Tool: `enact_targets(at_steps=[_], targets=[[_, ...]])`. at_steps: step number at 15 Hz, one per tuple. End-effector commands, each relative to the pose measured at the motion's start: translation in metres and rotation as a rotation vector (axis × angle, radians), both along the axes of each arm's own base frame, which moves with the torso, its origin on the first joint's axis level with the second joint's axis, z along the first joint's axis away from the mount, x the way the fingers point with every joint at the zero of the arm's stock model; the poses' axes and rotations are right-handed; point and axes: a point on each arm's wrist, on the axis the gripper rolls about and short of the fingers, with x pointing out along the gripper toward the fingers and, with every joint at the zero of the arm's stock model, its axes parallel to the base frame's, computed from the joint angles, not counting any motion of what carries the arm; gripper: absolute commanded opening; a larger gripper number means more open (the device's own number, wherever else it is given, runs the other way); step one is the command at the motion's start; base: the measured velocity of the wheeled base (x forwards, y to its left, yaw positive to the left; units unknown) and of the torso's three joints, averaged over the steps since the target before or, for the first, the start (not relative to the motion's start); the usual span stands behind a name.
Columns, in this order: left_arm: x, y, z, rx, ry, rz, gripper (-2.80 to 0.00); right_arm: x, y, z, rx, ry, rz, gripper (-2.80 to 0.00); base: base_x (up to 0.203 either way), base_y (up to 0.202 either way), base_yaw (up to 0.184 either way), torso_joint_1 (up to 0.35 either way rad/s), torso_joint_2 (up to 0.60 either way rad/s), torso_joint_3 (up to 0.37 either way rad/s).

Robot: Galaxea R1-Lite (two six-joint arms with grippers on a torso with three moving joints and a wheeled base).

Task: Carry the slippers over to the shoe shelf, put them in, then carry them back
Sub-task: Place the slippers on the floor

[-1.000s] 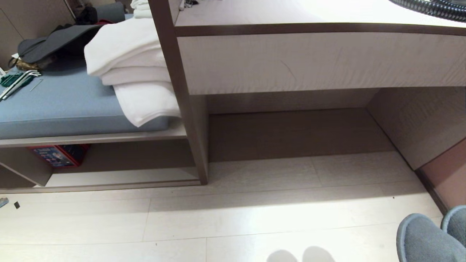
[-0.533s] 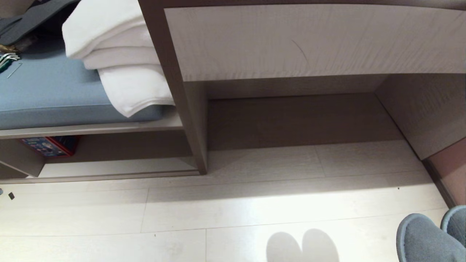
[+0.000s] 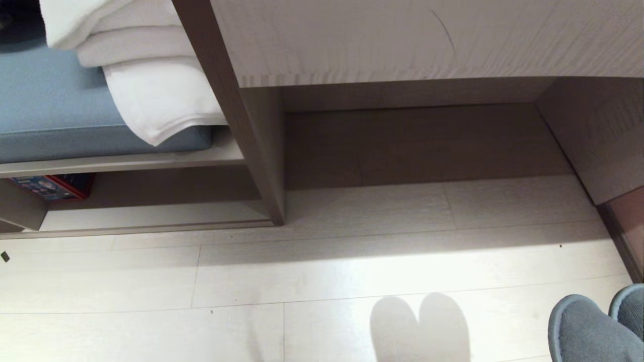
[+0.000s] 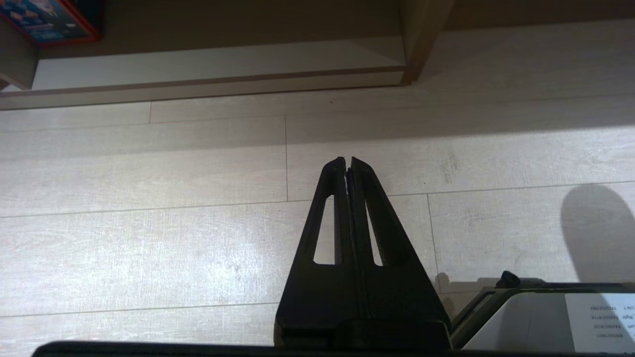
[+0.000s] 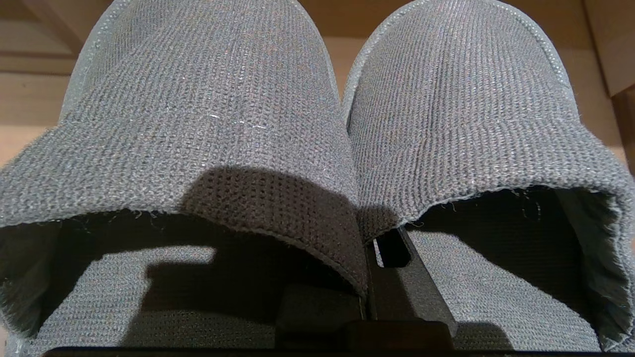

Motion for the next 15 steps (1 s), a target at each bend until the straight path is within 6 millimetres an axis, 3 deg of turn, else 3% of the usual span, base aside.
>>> enact_targets(at_steps=[1,15], targets=[[0.0000,0.0000,0.0000,0.000,-0.001,0.000,-2.80,0.0001,0.0000,0.0000,-0.002,0.002,0.000,-2.80,0.000,0.000,0.000,0.000,0.00,-0.208],[0.0000,0.0000,0.0000,0.000,-0.001,0.000,-2.80,0.0001,0.0000,0.0000,-0.005,0.002,0.000,-2.80,0.000,0.000,0.000,0.003,0.00,-0.197]])
